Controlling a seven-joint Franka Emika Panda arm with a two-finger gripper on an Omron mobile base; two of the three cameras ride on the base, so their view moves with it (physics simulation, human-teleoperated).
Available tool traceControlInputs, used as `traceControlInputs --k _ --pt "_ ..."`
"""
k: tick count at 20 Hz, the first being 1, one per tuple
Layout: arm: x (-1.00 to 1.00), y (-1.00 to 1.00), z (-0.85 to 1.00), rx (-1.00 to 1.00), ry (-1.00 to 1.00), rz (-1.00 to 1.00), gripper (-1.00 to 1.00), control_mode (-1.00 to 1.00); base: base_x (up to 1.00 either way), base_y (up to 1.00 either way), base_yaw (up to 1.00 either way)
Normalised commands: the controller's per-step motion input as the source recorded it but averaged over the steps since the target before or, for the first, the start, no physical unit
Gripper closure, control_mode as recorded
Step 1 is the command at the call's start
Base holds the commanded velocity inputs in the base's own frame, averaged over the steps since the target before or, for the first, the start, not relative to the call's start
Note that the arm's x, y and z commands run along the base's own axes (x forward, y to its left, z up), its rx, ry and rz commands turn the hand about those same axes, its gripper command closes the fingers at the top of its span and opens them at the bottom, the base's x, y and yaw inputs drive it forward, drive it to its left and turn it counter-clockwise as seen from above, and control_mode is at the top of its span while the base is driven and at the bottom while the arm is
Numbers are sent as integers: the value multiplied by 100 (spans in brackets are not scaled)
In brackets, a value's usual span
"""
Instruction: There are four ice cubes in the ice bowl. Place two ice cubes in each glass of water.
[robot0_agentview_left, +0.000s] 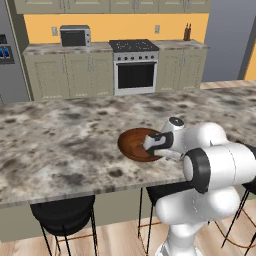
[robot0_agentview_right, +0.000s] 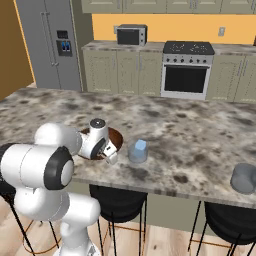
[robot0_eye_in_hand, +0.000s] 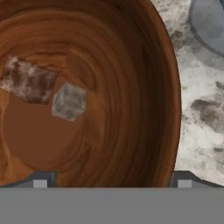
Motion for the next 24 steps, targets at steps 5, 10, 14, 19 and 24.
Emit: traceControlInputs --k 5,10,14,19,24 --pt "12 5 -6 1 2 0 100 -100 0 0 0" --pt "-26 0 44 2 -19 -4 100 -100 0 0 0" --pt "-59 0 100 9 -42 -13 100 -100 0 0 0" --pt "-96 0 100 24 -35 -14 100 -100 0 0 0" --pt "-81 -5 100 20 -7 -23 100 -100 0 0 0"
